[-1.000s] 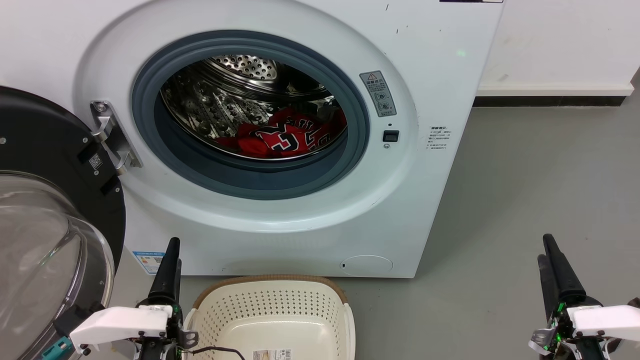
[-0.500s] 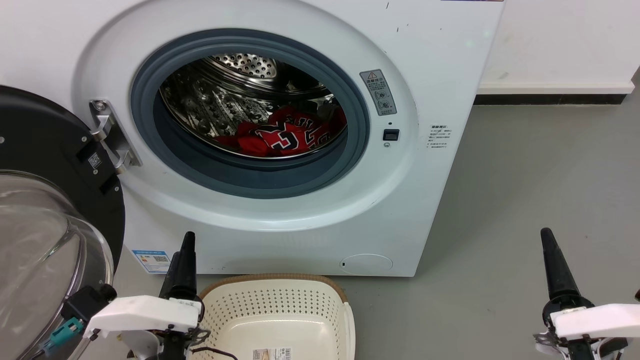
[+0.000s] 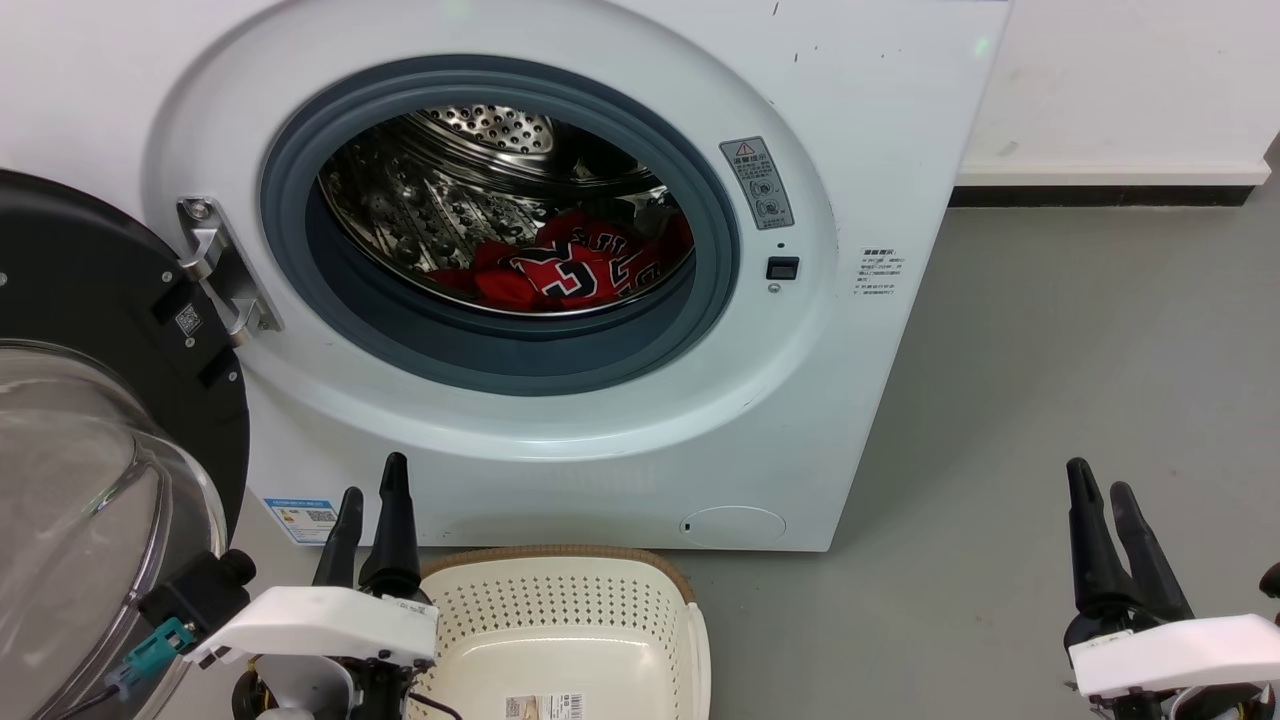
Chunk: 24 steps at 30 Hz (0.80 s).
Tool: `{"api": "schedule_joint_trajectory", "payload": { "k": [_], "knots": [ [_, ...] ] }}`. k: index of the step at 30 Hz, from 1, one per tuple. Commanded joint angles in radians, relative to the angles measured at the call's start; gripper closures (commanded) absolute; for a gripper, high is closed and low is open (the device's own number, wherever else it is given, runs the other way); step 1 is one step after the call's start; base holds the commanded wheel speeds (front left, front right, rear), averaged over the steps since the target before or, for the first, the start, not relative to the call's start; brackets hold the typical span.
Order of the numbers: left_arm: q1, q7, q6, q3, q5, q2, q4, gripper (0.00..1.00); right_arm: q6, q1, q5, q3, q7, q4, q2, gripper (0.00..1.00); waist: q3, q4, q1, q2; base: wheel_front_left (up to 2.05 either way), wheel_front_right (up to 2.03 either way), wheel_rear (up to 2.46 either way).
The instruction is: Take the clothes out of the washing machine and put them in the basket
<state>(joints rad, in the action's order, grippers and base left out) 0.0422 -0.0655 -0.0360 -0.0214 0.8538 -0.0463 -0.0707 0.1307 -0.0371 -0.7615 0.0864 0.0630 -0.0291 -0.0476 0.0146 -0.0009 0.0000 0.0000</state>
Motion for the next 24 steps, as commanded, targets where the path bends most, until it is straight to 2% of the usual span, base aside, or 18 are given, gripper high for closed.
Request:
{"api": "schedule_joint_trajectory", "payload": {
  "k": [1,24],
  "knots": [
    [-0.001,-0.013,-0.009,-0.008,-0.049,-0.003,0.024,0.0,0.0,0.0,0.052,-0.003,0.015,0.029,-0.004,0.0,0.0,0.0,0.0,0.0,0.0,0.0,0.0],
    [-0.015,-0.079,-0.066,-0.056,-0.329,-0.004,0.085,0.0,0.0,-0.037,0.345,-0.007,0.081,0.118,-0.004,0.0,0.013,0.0,0.0,0.0,0.0,0.0,0.0]
  ]
}}
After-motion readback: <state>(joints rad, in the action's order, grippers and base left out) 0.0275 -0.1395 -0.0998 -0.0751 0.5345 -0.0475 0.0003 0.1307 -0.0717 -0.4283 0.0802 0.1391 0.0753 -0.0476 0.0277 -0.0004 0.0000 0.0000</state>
